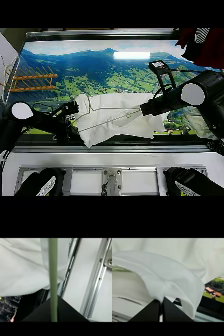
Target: Fold the clothes and pants, and hang the long-sleeved shirts on hangers.
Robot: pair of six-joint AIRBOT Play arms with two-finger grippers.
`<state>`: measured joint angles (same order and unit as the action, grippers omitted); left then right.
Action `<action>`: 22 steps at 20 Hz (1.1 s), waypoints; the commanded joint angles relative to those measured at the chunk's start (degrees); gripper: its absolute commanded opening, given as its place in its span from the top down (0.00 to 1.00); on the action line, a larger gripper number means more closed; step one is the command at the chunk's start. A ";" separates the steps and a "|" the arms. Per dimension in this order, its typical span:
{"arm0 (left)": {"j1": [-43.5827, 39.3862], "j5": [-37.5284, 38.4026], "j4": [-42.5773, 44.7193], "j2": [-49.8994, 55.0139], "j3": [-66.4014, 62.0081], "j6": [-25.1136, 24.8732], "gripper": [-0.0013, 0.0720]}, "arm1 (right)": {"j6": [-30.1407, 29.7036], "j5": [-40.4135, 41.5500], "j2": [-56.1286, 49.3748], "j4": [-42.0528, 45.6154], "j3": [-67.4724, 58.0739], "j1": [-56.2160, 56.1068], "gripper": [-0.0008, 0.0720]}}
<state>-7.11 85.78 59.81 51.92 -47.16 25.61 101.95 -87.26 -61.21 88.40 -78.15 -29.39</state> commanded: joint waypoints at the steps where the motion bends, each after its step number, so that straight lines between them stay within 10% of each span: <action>1: -4.11 -3.93 -0.04 3.10 0.02 -0.35 0.97 | 0.00 -0.02 -0.02 0.00 0.00 0.02 0.96; 22: -6.71 -8.59 -11.43 7.26 0.02 -7.50 0.97 | -8.63 1.88 -1.05 2.51 -4.68 0.02 0.96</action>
<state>-13.80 77.32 50.28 59.13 -47.16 20.71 95.72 -85.47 -61.60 90.70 -81.14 -29.36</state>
